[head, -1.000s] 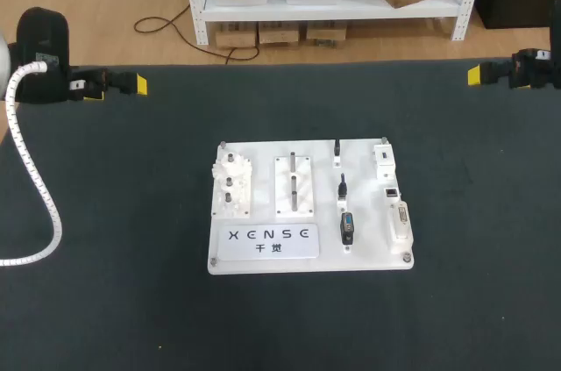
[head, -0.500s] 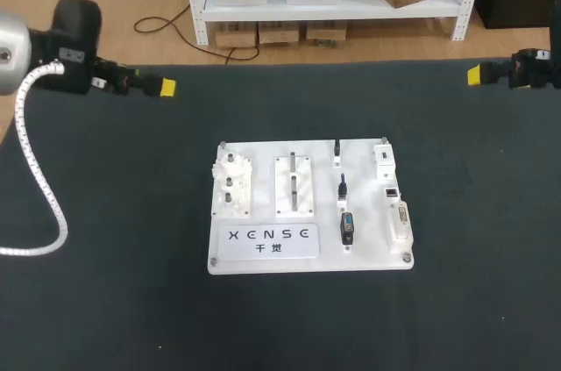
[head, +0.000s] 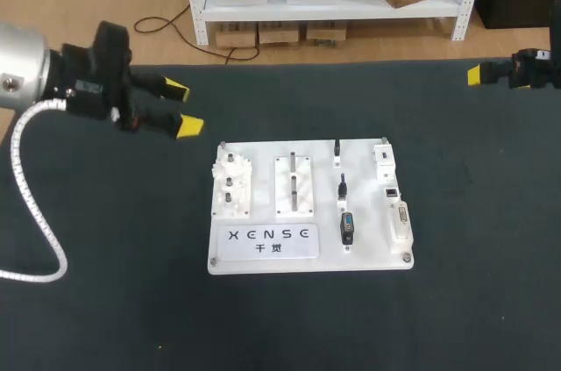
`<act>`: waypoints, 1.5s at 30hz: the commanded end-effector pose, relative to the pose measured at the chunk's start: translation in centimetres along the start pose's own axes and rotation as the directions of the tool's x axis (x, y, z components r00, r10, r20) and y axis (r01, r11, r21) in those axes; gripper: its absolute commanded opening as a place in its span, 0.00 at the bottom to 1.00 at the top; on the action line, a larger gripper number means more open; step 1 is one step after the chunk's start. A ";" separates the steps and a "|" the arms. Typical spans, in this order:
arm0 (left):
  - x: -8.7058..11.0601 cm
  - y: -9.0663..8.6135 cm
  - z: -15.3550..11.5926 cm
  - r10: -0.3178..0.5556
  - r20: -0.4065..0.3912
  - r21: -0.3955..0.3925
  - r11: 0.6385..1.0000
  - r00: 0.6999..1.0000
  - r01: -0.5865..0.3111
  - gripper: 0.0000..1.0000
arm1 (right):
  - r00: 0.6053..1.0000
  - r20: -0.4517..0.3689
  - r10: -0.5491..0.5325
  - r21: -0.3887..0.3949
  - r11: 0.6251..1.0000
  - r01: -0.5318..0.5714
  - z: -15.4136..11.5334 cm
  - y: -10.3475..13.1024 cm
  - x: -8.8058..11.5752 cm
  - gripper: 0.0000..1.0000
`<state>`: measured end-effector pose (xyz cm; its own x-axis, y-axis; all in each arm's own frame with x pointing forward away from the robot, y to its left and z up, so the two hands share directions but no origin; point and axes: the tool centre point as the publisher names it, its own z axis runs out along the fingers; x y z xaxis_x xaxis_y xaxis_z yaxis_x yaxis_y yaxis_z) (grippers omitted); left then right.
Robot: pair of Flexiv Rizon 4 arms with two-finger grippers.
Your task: Insert the Ethernet cable into its matching sockets.
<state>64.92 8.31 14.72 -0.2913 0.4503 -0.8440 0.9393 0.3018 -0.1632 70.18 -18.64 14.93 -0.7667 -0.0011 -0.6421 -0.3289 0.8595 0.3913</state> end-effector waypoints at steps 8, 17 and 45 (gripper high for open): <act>2.1 -4.2 2.0 0.070 0.143 0.095 0.992 0.987 -0.084 1.00 | 1.000 0.000 0.000 0.002 1.000 0.000 0.0 0.0 0.0 1.00; 3.2 -5.5 3.8 0.088 0.084 0.031 0.995 0.993 -0.091 1.00 | 1.000 0.000 0.000 0.002 1.000 0.000 0.0 0.0 0.0 1.00; 4.2 -5.7 9.3 0.143 0.031 0.188 0.971 0.989 -0.146 1.00 | 1.000 0.000 0.000 0.002 1.000 0.000 0.0 0.0 0.0 1.00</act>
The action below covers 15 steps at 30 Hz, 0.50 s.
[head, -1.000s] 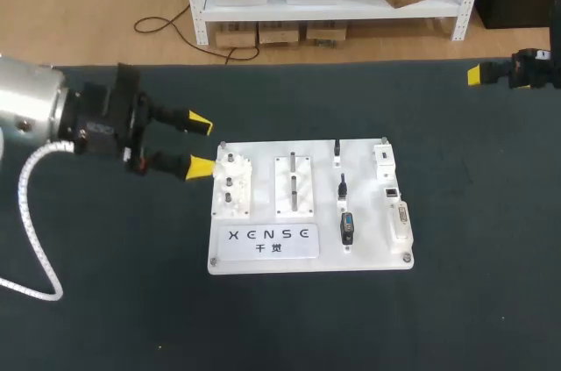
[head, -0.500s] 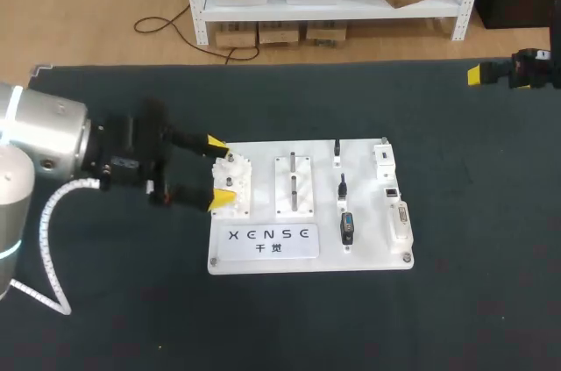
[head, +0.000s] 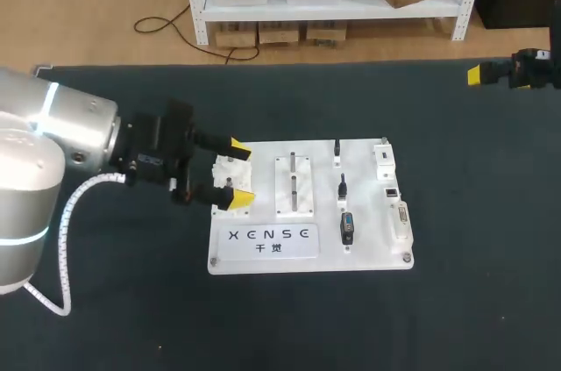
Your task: Insert the Ethernet cable into its matching sockets.
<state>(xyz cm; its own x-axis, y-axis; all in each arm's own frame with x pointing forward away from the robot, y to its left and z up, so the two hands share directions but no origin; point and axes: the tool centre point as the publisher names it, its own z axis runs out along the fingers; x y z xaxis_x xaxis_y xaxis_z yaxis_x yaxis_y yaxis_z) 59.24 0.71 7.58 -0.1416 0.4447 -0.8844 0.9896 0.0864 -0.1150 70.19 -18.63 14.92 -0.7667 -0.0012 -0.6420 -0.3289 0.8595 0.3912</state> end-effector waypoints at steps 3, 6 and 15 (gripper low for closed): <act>0.1 0.8 0.2 -0.006 -0.021 0.023 1.000 1.000 0.007 1.00 | 1.000 0.000 0.000 0.002 1.000 0.000 0.0 0.0 0.0 1.00; 0.1 0.8 0.2 -0.006 -0.021 0.023 1.000 1.000 0.007 1.00 | 1.000 0.000 0.000 0.002 1.000 0.000 0.0 0.0 0.0 1.00; 0.1 0.8 0.2 -0.006 -0.021 0.023 1.000 1.000 0.007 1.00 | 0.998 -0.063 -0.031 0.092 0.995 0.037 2.1 5.7 -0.8 1.00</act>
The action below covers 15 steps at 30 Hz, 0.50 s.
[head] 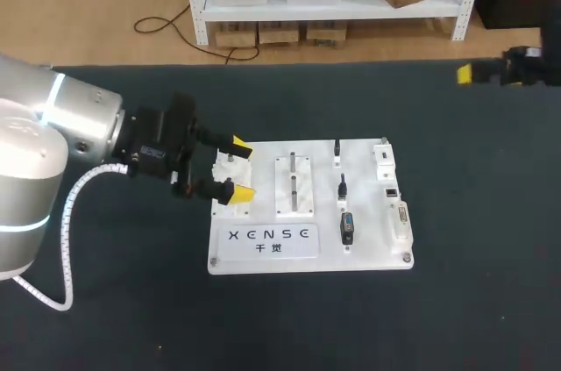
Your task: Insert the Ethernet cable into its matching sockets.
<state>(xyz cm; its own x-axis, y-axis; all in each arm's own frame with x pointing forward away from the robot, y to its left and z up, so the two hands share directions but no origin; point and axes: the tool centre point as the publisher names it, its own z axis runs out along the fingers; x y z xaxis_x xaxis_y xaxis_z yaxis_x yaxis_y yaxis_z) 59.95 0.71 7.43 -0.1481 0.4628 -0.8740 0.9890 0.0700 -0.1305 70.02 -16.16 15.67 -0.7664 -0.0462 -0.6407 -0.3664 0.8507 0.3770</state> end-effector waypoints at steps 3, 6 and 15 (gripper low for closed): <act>0.0 0.1 0.1 0.000 0.000 0.001 1.000 1.000 0.000 1.00 | 0.996 -0.092 -0.010 0.131 0.991 0.022 2.6 5.6 -0.1 1.00; 0.0 0.1 0.1 0.000 0.000 0.001 1.000 1.000 0.000 1.00 | 0.985 -0.171 -0.026 0.175 0.983 0.056 4.0 7.8 1.0 1.00; 0.0 0.1 0.1 0.000 0.000 0.001 1.000 1.000 0.000 1.00 | 0.946 -0.318 0.061 0.348 0.936 0.057 8.1 12.4 5.0 1.00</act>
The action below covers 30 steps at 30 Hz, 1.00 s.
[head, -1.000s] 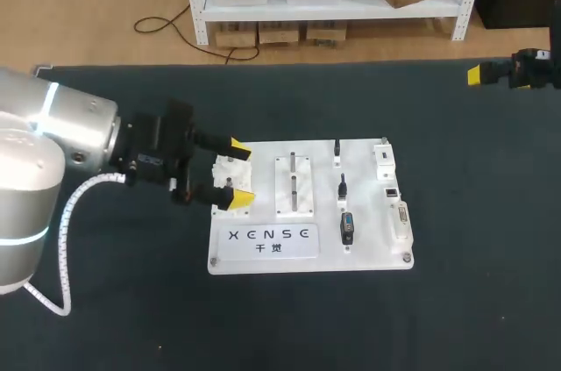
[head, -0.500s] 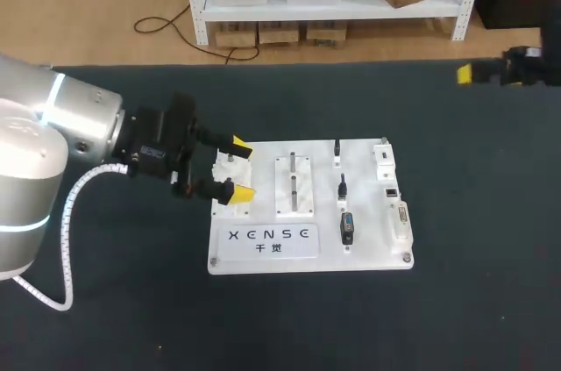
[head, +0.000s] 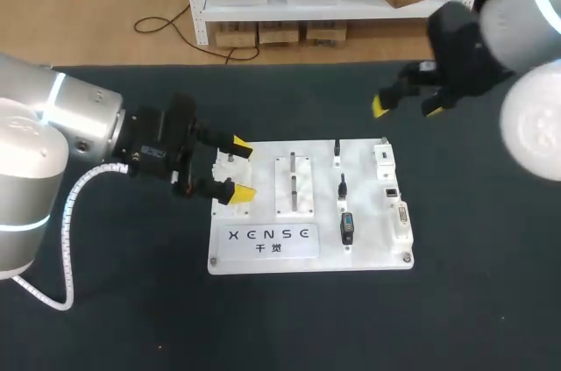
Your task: Insert the Ethernet cable into its matching sockets.
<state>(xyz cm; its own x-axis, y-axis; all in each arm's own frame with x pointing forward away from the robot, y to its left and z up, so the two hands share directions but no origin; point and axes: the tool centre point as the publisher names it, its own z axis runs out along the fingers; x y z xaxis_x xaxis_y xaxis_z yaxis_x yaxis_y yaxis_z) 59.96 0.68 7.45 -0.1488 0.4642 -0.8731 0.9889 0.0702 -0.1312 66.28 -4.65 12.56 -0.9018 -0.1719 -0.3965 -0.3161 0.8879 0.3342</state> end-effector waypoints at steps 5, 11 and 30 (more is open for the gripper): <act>0.1 0.1 0.1 0.000 0.001 0.001 1.000 1.000 0.000 1.00 | 0.998 -0.053 0.036 0.369 0.929 -0.014 4.3 4.1 1.4 1.00; 0.1 0.1 0.1 0.000 0.001 0.001 1.000 1.000 0.000 1.00 | 0.988 -0.126 0.089 0.453 0.891 -0.022 6.9 4.6 3.6 1.00; 0.1 0.1 0.1 0.000 0.001 0.001 1.000 1.000 0.000 1.00 | 0.964 -0.216 0.153 0.462 0.886 -0.037 9.7 4.3 6.9 1.00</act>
<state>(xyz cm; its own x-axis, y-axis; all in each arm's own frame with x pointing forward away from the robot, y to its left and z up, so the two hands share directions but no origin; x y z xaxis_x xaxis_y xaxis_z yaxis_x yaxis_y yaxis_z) 59.97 0.69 7.45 -0.1489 0.4644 -0.8730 0.9889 0.0702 -0.1313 61.46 1.85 3.23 -0.9806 -0.1260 -0.1501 -0.1144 0.9899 -0.0834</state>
